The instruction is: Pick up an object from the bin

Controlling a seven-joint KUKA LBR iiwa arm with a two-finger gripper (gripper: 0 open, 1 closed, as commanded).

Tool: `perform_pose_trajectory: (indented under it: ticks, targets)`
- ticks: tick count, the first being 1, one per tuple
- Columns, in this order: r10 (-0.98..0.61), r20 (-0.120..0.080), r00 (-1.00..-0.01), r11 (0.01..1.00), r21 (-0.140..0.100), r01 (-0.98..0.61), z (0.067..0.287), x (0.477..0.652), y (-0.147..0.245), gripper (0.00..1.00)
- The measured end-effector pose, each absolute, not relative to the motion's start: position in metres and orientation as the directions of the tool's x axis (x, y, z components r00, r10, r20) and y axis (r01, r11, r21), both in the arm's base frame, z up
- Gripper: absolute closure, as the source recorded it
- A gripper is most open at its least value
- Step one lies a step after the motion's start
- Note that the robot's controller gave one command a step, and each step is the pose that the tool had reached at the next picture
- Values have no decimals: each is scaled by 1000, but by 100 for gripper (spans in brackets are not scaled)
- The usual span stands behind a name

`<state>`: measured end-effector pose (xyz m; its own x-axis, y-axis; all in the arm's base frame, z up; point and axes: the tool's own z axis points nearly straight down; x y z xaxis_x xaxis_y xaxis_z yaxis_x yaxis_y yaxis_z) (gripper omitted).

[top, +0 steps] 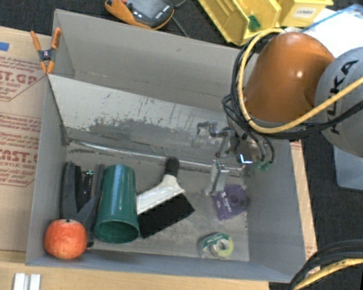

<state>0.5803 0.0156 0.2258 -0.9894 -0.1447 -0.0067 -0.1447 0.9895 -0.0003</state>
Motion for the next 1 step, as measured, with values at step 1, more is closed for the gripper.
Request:
perform_pose_trajectory:
  ticks: [1]
  targets:
    - [-38, 0, -999, 999, 4, -38, 163, 560, 77, 0]
